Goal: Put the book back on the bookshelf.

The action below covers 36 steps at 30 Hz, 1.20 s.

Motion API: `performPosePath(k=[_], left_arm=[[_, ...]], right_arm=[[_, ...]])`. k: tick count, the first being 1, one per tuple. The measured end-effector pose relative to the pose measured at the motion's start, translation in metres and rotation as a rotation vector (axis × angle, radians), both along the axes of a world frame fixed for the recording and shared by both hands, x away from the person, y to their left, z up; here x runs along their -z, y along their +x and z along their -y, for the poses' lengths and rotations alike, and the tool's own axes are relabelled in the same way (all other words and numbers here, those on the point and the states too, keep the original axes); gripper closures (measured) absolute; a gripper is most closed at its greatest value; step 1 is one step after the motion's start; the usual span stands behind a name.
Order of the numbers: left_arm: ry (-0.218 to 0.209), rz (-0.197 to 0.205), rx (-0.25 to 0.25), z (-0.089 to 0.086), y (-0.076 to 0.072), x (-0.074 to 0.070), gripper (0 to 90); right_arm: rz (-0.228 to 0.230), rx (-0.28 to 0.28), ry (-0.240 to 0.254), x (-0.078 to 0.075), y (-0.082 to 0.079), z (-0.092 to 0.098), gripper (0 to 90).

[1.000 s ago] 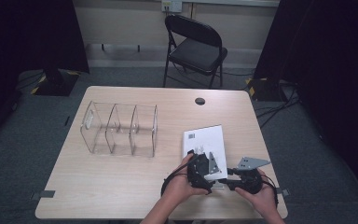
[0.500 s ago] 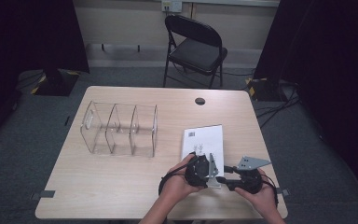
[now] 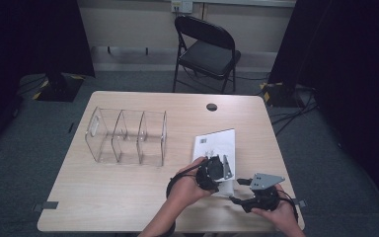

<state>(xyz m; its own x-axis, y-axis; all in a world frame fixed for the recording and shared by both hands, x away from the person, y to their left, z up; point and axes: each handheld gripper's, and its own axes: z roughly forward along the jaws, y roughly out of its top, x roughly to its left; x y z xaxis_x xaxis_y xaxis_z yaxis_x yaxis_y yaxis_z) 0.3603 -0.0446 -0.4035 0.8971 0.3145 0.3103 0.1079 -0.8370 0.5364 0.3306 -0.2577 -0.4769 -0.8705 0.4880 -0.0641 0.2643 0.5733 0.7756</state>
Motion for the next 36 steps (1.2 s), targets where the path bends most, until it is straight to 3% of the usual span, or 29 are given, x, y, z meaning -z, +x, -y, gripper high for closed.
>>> performPosePath(k=[5,13,15,20,25,26,31,36], left_arm=[[-0.005,-0.029,-0.023,-0.001,0.006,-0.012,47.2],[-0.002,-0.054,-0.03,0.0,0.01,-0.018,47.7],[0.002,-0.057,-0.03,0.0,0.011,-0.019,47.8],[0.004,-0.063,-0.031,-0.001,0.012,-0.021,48.2],[0.005,-0.064,-0.04,-0.002,0.013,-0.022,48.8],[0.009,-0.066,-0.037,-0.001,0.014,-0.022,48.8],[0.007,-0.067,-0.038,0.0,0.014,-0.022,48.8],[0.012,-0.071,-0.037,0.001,0.016,-0.024,48.9]], right_arm=[[0.021,-0.02,-0.026,0.005,0.001,-0.002,26.7],[0.044,0.005,-0.095,0.015,0.005,-0.008,26.4],[0.048,0.011,-0.09,0.017,0.007,-0.01,26.1],[0.111,0.034,-0.099,0.019,0.016,-0.014,25.7],[0.15,0.01,-0.118,0.018,0.019,-0.019,24.9],[0.189,0.005,-0.14,0.018,0.018,-0.021,24.3],[0.258,0.009,-0.181,0.014,0.016,-0.023,23.8],[0.289,0.006,-0.188,0.01,0.015,-0.024,24.2]])
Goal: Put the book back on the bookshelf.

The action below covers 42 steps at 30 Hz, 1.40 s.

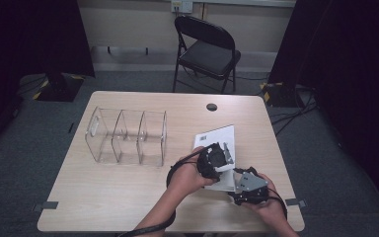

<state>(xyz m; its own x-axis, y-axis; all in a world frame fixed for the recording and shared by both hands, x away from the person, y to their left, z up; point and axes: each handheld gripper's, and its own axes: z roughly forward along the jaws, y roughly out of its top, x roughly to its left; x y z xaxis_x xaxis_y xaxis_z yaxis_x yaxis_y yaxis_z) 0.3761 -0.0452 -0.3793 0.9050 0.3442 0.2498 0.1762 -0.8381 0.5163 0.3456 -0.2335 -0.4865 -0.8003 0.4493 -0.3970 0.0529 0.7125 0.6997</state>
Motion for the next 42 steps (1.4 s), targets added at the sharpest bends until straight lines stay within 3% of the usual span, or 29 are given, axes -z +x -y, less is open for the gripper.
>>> performPosePath(k=[9,12,18,20,21,23,24,25,26,28,29,31,33,42], left_arm=[[-0.004,0.006,-0.007,0.001,0.0,0.0,48.9],[-0.007,0.009,-0.004,0.001,0.0,-0.001,49.3],[-0.009,0.026,0.005,0.005,0.002,-0.004,48.2],[-0.016,0.033,0.013,0.008,0.002,-0.002,44.2],[-0.035,0.006,0.009,0.009,0.002,0.001,41.5],[-0.059,0.023,0.005,0.006,0.002,0.0,36.3],[-0.08,0.058,-0.009,0.003,0.002,-0.002,29.4],[-0.08,0.058,-0.009,0.003,0.002,-0.002,23.6],[-0.112,0.053,-0.019,-0.003,0.001,-0.008,21.7],[-0.122,0.076,-0.021,-0.011,-0.001,-0.015,23.7],[-0.118,0.062,-0.025,-0.016,-0.001,-0.016,21.7],[-0.124,0.058,-0.041,-0.028,-0.002,-0.016,19.8],[-0.157,0.034,-0.06,-0.04,-0.002,-0.013,19.8],[-0.169,-0.015,-0.112,-0.073,-0.006,0.003,17.3]], right_arm=[[0.083,-0.086,-0.078,-0.009,-0.003,-0.004,36.9],[0.122,-0.087,-0.115,-0.014,-0.008,-0.007,43.1],[0.141,-0.083,-0.128,-0.025,-0.009,-0.007,51.2],[0.154,-0.09,-0.14,-0.03,-0.009,-0.007,55.4],[0.17,-0.094,-0.151,-0.034,-0.009,-0.008,57.3],[0.167,-0.095,-0.161,-0.041,-0.006,-0.007,59.6],[0.181,-0.096,-0.182,-0.042,-0.006,-0.007,60.8],[0.175,-0.096,-0.192,-0.044,-0.005,-0.007,61.1],[0.177,-0.095,-0.195,-0.045,-0.004,-0.006,61.7],[0.171,-0.095,-0.198,-0.048,-0.002,-0.004,62.6],[0.168,-0.092,-0.196,-0.049,-0.001,-0.003,63.1],[0.16,-0.088,-0.183,-0.054,0.001,-0.002,63.7],[0.15,-0.085,-0.19,-0.058,0.003,-0.002,64.1],[0.094,-0.092,-0.183,-0.071,0.011,-0.004,64.4]])
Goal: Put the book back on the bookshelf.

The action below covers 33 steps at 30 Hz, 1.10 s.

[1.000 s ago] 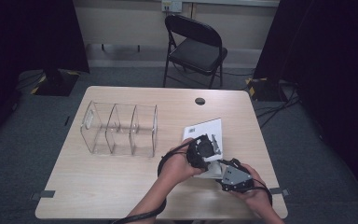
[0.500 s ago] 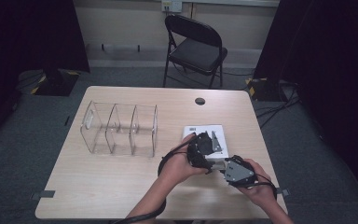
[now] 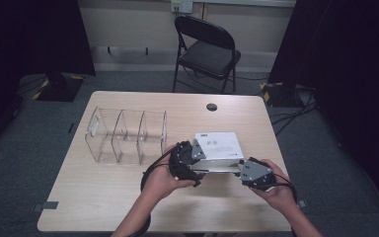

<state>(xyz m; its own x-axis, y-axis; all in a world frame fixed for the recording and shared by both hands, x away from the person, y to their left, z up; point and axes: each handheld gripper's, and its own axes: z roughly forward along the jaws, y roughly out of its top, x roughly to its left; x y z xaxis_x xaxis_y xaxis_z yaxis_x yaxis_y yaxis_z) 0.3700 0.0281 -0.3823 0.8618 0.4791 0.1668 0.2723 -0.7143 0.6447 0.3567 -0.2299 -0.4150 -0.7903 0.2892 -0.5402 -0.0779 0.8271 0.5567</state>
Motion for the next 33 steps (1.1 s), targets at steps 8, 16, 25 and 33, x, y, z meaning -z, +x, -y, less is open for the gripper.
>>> performPosePath(k=[8,16,25,33], left_arm=[[-0.017,-0.035,-0.012,-0.016,-0.005,0.02,16.9],[-0.031,-0.082,-0.036,-0.03,-0.008,0.045,16.9],[-0.014,-0.109,-0.057,-0.038,-0.013,0.065,17.5],[-0.017,-0.122,-0.055,-0.044,-0.015,0.079,17.0]], right_arm=[[-0.041,-0.025,-0.01,-0.01,0.002,-0.005,64.6],[-0.087,-0.027,0.004,-0.02,0.004,-0.003,65.2],[-0.125,-0.033,-0.02,-0.03,0.005,-0.003,66.0],[-0.171,-0.038,-0.011,-0.04,0.007,-0.002,66.4]])
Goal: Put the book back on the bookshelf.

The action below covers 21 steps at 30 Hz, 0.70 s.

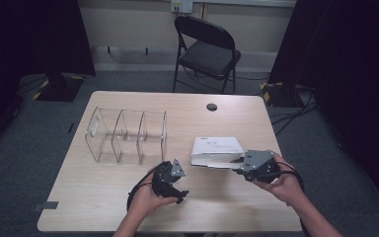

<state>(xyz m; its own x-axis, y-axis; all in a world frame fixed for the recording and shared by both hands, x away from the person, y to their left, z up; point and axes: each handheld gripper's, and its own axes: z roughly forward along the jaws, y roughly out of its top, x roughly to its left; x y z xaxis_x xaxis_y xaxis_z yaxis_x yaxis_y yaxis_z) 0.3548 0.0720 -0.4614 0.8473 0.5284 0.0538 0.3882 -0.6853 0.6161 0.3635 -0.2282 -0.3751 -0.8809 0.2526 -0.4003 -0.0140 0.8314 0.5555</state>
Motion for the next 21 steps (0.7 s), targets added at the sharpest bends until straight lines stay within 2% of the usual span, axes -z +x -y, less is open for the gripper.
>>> performPosePath(k=[3,4,9,12,15,17,21], left_arm=[[-0.004,-0.004,0.001,0.0,-0.001,0.005,16.8],[0.01,0.002,0.002,0.001,-0.002,0.005,16.8],[-0.005,-0.002,0.019,0.002,-0.004,0.01,16.8],[0.014,-0.002,0.008,0.001,-0.004,0.015,16.7],[0.008,-0.005,0.0,0.0,-0.004,0.019,16.8],[0.021,-0.002,0.0,-0.001,-0.004,0.021,16.8],[0.003,-0.01,-0.002,-0.005,-0.003,0.023,16.5]], right_arm=[[-0.008,-0.006,-0.004,-0.004,0.0,0.0,66.8],[-0.013,-0.003,-0.003,-0.005,0.0,0.0,66.8],[-0.032,-0.013,-0.004,-0.01,0.001,0.001,67.2],[-0.045,-0.01,-0.004,-0.013,0.0,0.002,67.7],[-0.051,-0.015,-0.009,-0.017,0.001,0.003,68.3],[-0.065,-0.01,-0.005,-0.02,0.002,0.004,68.5],[-0.071,-0.02,-0.018,-0.023,0.003,0.004,69.0]])
